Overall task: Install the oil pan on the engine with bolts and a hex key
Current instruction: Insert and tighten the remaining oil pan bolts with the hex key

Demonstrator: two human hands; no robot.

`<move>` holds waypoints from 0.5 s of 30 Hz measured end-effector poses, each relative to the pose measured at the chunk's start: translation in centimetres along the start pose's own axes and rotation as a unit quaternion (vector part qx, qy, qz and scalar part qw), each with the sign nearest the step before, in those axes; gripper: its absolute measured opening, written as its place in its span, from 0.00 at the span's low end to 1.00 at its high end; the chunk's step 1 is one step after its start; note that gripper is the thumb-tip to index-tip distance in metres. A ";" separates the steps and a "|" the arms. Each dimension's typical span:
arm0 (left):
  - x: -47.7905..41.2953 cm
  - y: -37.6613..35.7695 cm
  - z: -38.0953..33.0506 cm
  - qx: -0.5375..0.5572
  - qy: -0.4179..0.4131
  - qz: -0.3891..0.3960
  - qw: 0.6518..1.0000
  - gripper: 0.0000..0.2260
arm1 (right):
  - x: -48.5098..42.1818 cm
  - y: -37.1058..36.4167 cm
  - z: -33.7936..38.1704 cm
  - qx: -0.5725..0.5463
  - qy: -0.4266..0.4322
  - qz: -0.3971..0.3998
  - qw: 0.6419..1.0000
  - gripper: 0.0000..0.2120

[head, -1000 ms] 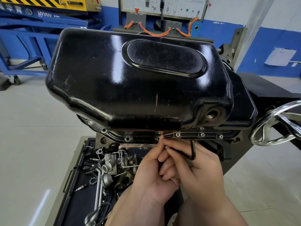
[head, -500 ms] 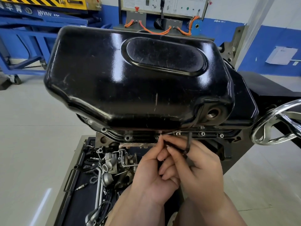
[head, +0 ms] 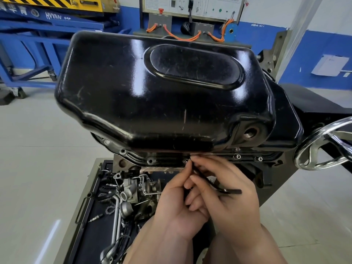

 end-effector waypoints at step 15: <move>0.3 -0.3 -0.2 -0.039 0.002 -0.018 0.999 0.12 | -0.2 -0.5 -0.5 0.056 -0.005 -0.059 0.997 0.20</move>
Point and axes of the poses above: each hand's wrist, its own x-axis away from the middle knuckle, its own y-axis out of the back of the hand, z = x × y, the point moved 2 cm from there along -x, towards the middle knuckle, and after that the axes turned 3 degrees about y, right-handed, at the moved point
